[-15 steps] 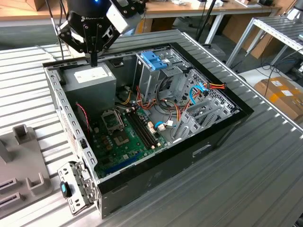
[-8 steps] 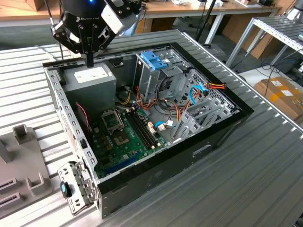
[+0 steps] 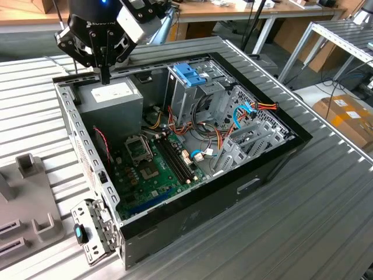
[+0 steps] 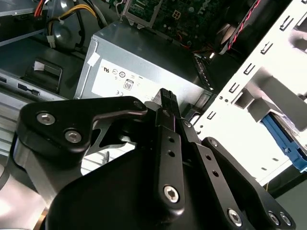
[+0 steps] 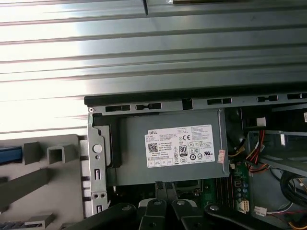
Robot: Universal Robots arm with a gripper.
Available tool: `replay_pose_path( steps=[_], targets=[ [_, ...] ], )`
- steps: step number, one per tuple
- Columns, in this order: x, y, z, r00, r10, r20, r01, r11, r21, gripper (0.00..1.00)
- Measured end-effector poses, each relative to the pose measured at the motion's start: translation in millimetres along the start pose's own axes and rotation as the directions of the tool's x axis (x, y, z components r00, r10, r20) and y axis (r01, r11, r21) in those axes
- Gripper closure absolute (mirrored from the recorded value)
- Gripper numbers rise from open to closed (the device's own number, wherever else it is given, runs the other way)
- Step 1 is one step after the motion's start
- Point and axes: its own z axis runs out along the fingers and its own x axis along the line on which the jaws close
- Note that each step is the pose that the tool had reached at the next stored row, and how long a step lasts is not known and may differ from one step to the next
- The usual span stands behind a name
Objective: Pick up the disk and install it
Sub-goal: 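Reach for the disk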
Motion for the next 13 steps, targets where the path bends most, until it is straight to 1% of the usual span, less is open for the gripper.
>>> replay_pose_path(
  steps=[8, 12, 13],
  targets=[
    [0.7, -0.1, 0.0, 1.0000, 0.000, 0.0000, 0.000, 1.0000, 0.0000, 0.89],
    [4.8, -0.4, -0.1, 1.0000, 0.000, 0.0000, 0.000, 1.0000, -0.0001, 0.89],
    [6.8, -0.5, -0.2, 1.0000, 0.000, 0.0000, 0.000, 1.0000, 0.0000, 0.89]
  ],
)
